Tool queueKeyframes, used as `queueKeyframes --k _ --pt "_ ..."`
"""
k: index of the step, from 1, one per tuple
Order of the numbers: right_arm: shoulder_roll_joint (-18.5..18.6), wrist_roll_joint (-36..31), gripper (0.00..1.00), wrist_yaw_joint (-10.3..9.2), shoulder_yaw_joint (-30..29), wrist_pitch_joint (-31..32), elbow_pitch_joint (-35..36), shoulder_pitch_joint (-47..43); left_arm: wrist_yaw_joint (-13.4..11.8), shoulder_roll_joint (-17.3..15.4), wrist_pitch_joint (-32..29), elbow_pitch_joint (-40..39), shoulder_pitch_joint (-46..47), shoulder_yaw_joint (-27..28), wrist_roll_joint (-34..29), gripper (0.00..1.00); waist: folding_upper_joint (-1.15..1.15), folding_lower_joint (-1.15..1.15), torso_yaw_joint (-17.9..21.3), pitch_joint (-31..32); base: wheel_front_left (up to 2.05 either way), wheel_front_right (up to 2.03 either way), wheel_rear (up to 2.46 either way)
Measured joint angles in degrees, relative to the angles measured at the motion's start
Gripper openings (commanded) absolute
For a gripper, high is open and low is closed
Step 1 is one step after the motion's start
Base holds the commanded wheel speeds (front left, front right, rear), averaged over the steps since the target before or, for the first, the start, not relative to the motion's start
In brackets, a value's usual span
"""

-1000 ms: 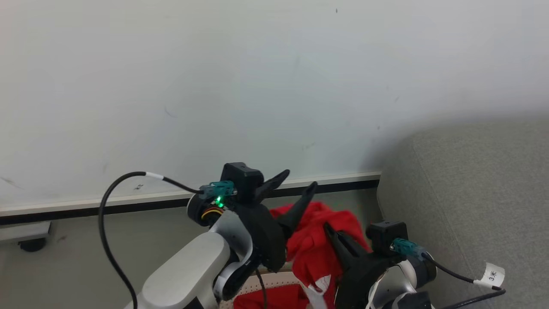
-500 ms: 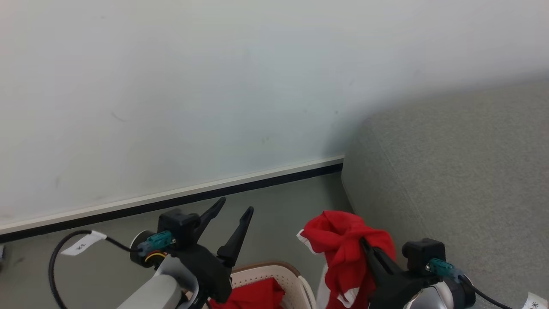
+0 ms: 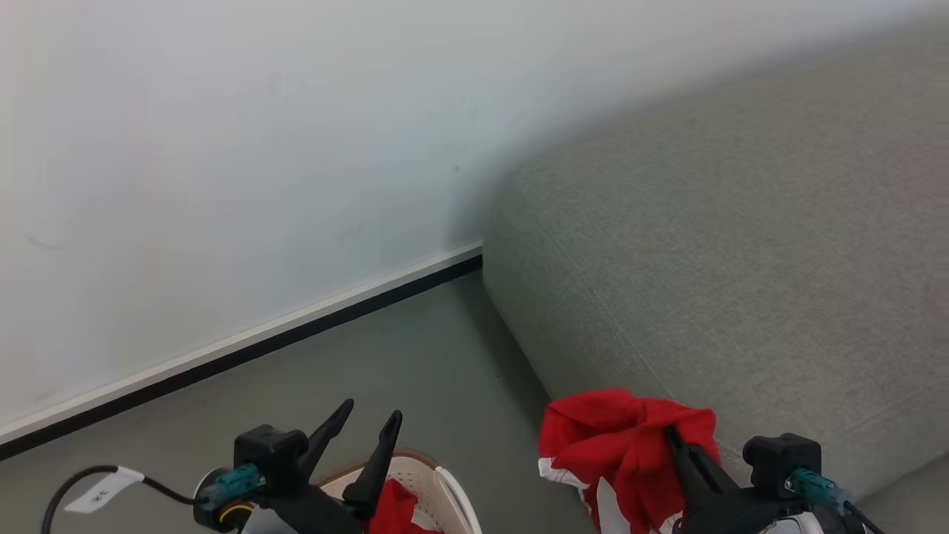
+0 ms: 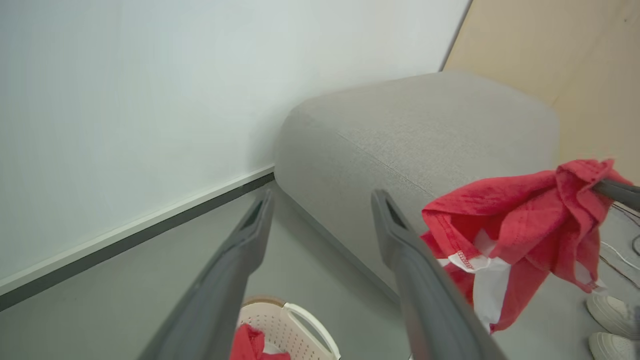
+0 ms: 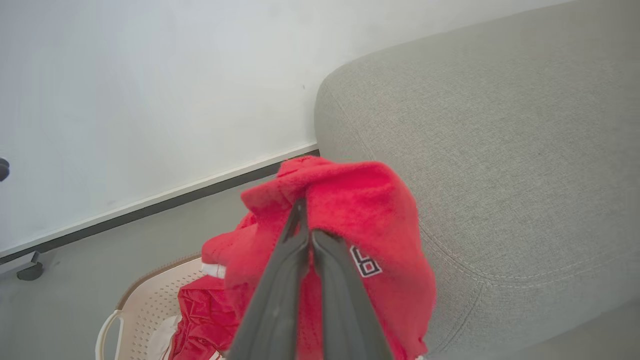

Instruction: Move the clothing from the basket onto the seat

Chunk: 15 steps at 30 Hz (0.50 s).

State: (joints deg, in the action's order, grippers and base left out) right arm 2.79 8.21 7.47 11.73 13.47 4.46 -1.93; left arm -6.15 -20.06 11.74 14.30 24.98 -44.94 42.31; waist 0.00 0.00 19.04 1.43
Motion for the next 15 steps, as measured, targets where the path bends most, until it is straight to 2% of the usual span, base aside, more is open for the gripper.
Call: queueKeyframes --k 9,15 --pt "0.0 0.3 0.0 0.0 0.8 -0.9 0.0 0.0 -0.6 0.3 0.2 -0.9 -1.5 -0.2 0.5 1.0 0.0 0.0 6.7 -1.7 0.0 0.0 0.0" --pt "0.0 0.1 0.0 0.0 0.8 -0.9 0.0 0.9 -0.7 0.5 0.2 -1.3 -1.4 -0.6 0.5 1.0 0.0 0.0 8.8 -2.6 0.0 0.0 0.0"
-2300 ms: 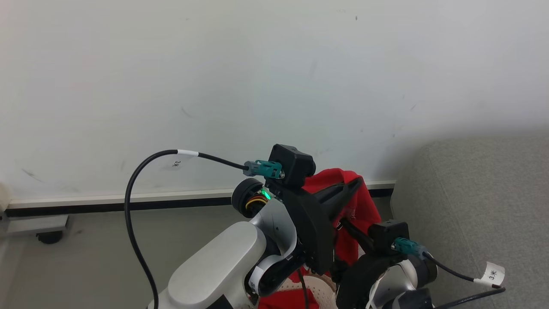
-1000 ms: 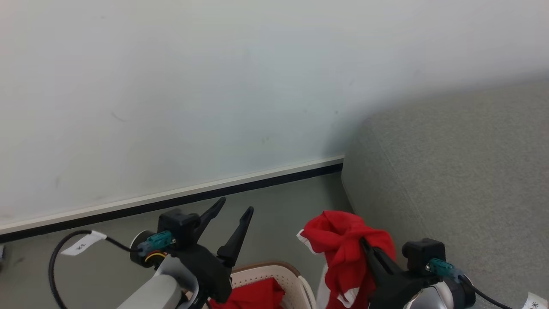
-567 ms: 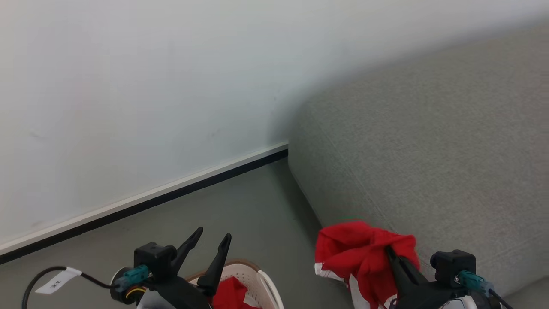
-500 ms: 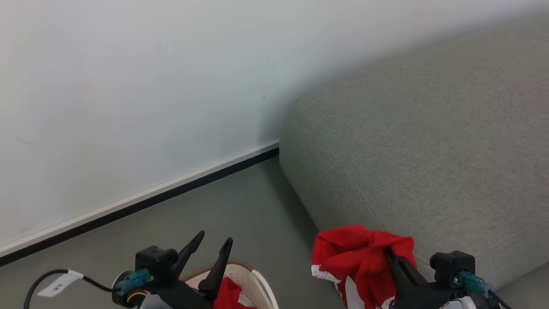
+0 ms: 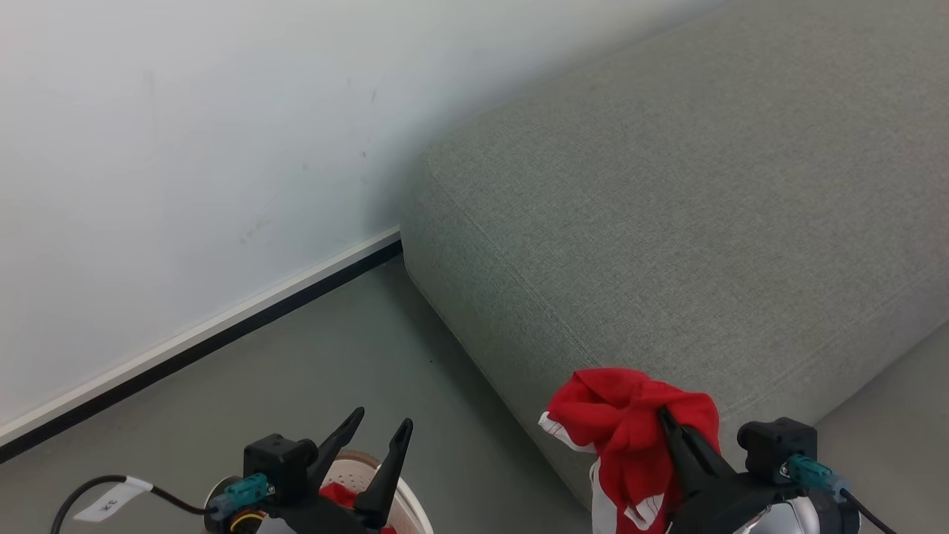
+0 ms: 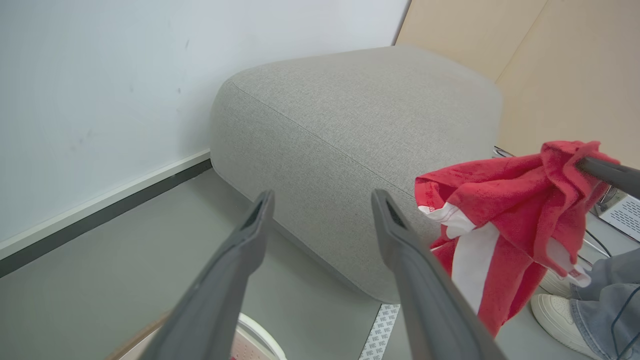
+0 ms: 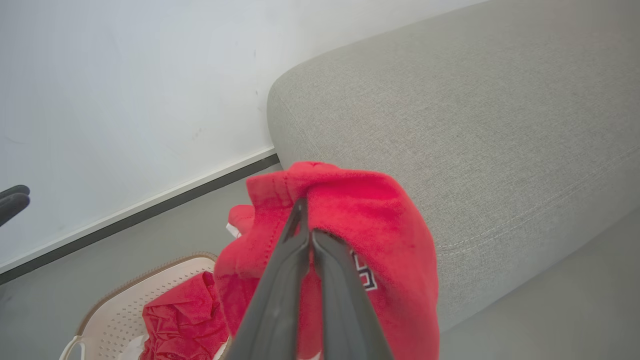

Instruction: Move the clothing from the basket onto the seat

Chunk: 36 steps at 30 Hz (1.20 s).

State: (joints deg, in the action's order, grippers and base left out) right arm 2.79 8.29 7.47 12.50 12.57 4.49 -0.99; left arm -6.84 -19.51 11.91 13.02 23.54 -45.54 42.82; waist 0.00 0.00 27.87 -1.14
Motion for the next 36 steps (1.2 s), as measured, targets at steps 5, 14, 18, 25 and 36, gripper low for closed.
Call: queueKeyframes --k 5,14,18,25,36 --pt "0.0 -1.5 0.0 0.0 1.0 0.1 0.7 3.4 -0.1 0.0 -0.3 -0.7 0.3 -0.4 -0.2 1.0 0.0 0.0 0.3 -1.1 0.0 0.0 0.0" --pt "5.6 1.7 0.0 0.0 1.5 1.0 0.7 18.8 0.2 0.0 -1.4 -3.7 3.3 -1.7 -2.2 1.0 0.0 0.0 -1.0 -4.8 0.0 0.0 0.0" --pt "12.3 8.0 0.0 0.02 0.8 1.0 -3.7 28.4 0.3 -0.3 -2.4 -5.5 5.7 -2.5 -3.5 1.0 0.0 0.01 -2.2 -7.5 0.0 0.0 0.0" --pt "24.1 15.6 0.0 0.01 -2.1 -0.1 -13.8 46.4 0.3 -1.9 -3.5 -11.5 9.9 -3.4 -7.3 1.0 0.0 0.01 -5.3 -14.2 0.0 0.0 0.0" --pt "37.3 16.6 0.0 0.01 -6.2 -1.1 -27.7 63.0 0.4 -2.9 -4.3 -21.4 12.2 -5.9 -11.6 1.0 0.01 0.0 -11.5 -25.7 0.0 0.0 0.0"
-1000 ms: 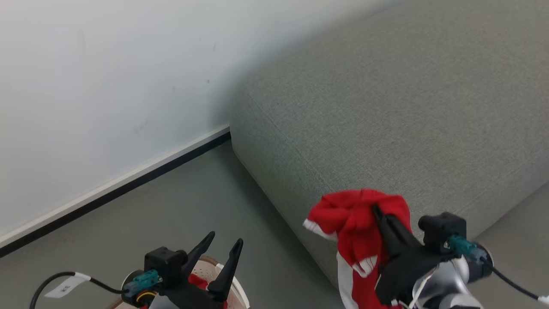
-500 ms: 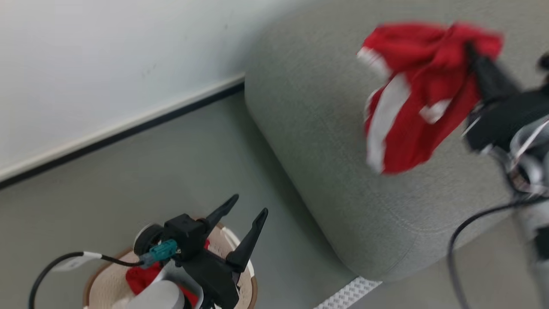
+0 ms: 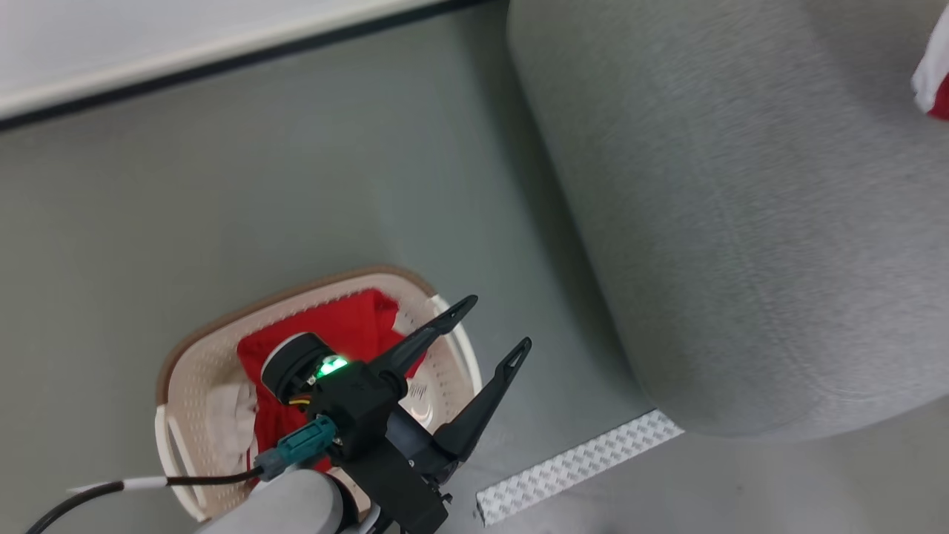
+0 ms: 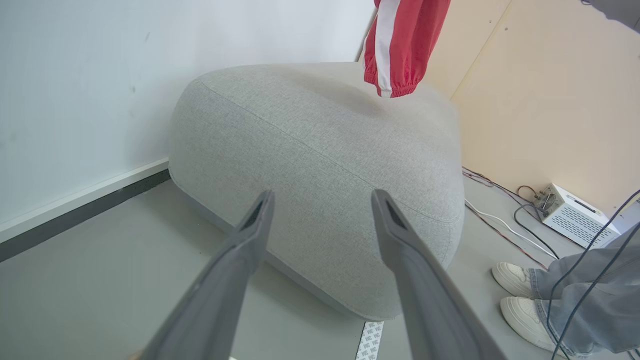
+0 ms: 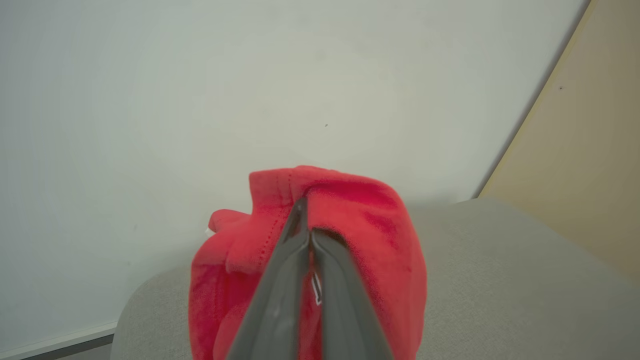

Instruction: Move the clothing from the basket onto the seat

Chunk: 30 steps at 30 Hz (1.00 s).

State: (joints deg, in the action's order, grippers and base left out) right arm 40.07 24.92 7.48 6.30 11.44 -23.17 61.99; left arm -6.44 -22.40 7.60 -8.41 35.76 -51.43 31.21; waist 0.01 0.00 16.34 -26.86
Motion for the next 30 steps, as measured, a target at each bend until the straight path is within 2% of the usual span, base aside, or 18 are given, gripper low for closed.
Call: queueKeyframes --k 6,9,12,13,14,19,22,26,30 --pt "2.2 -2.9 0.0 0.01 -5.2 0.4 -7.4 3.1 -1.1 -1.0 -0.9 -3.2 -0.2 -0.6 -1.0 1.0 0.01 0.01 -2.8 -5.4 0.0 0.0 0.0" --pt "1.5 -4.0 0.0 0.01 -8.6 0.6 -11.6 3.5 -1.0 -1.9 -2.1 -3.7 -0.6 -1.4 -1.1 1.0 0.0 0.01 -3.8 -7.4 0.0 0.0 0.0" --pt "-1.6 -7.0 0.0 0.01 -9.9 -0.8 -14.9 2.5 -1.1 -1.7 -2.3 -4.1 -0.6 -1.7 -1.0 1.0 0.01 0.01 -4.8 -9.0 0.0 0.0 0.0" --pt "-2.1 -8.2 0.91 0.01 -9.9 -0.9 -15.3 2.0 -1.1 -1.6 -2.4 -4.1 -0.6 -1.7 -0.9 1.0 0.01 0.01 -5.1 -9.0 0.0 0.0 0.0" --pt "-2.6 -8.8 1.0 0.01 -10.6 -0.9 -16.3 1.8 -0.8 -1.6 -2.5 -4.0 -0.6 -1.8 -0.8 1.0 0.0 0.01 -5.2 -9.0 0.0 0.0 0.0" --pt "-5.5 -10.3 1.0 0.01 -12.8 -3.4 -17.7 -0.4 -0.1 -0.9 -1.7 -2.9 -0.6 -2.0 0.7 1.0 0.0 0.01 -5.3 -7.3 0.0 0.0 0.0" --pt "-5.7 -11.8 1.0 0.01 -10.3 -3.7 -16.3 -3.4 0.3 0.0 -1.4 -1.2 -1.1 -1.9 2.1 1.0 -0.01 -0.01 -5.5 -5.5 0.0 0.0 0.0" --pt "-6.8 -10.4 1.0 0.01 -7.3 -1.6 -14.1 -9.0 0.1 1.2 0.2 1.5 -2.5 -1.0 4.4 1.0 0.0 -0.01 -5.7 -2.5 0.0 0.0 0.0" --pt "-6.9 -8.5 1.0 0.01 -4.4 -0.6 -8.4 -14.7 -0.1 2.0 1.9 5.0 -4.4 -0.3 6.3 1.0 -0.01 -0.01 -6.0 1.4 0.0 0.0 0.0"
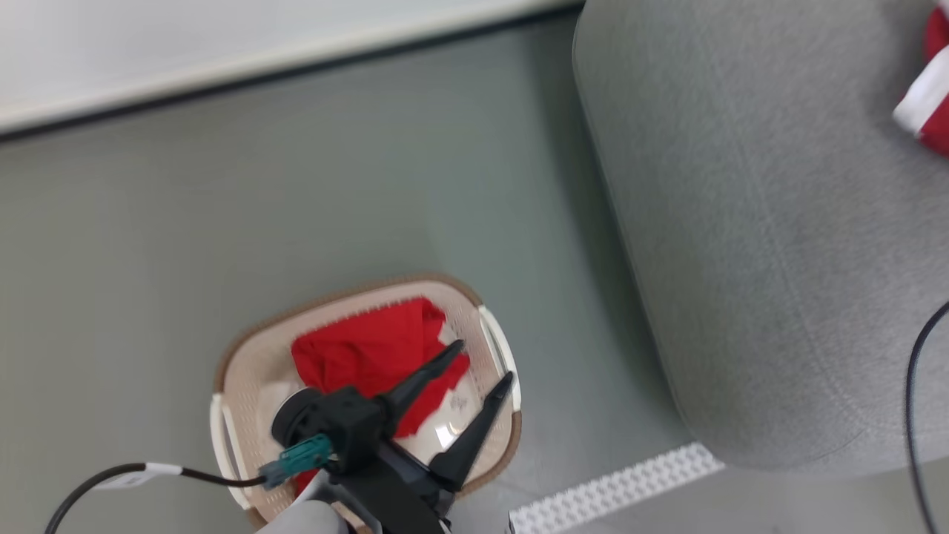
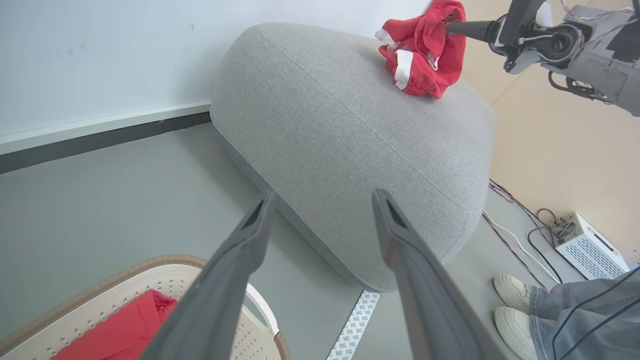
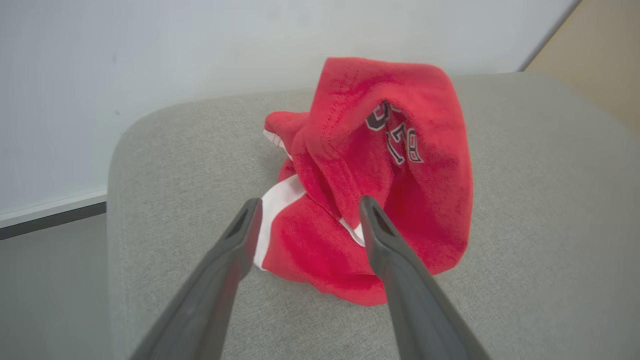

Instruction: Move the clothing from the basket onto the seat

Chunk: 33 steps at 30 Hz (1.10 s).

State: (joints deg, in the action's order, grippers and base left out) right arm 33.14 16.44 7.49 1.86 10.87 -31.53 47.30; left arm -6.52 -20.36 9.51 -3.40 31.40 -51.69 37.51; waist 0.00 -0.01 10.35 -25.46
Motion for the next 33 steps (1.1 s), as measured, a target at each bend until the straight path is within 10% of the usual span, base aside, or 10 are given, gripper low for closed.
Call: queueKeyframes --k 14,33 --pt "-6.4 1.4 1.0 0.01 6.6 -0.4 25.5 -23.3 -4.8 0.8 5.2 9.9 -9.9 8.9 4.9 1.0 -0.01 -0.01 -1.8 16.6 0.0 0.0 0.0" --pt "-23.7 -4.0 1.0 0.01 -0.1 -6.4 38.7 -47.9 -6.9 2.0 5.5 6.9 -23.5 30.8 -3.2 1.0 -0.01 0.0 -11.7 27.8 0.0 0.0 0.0"
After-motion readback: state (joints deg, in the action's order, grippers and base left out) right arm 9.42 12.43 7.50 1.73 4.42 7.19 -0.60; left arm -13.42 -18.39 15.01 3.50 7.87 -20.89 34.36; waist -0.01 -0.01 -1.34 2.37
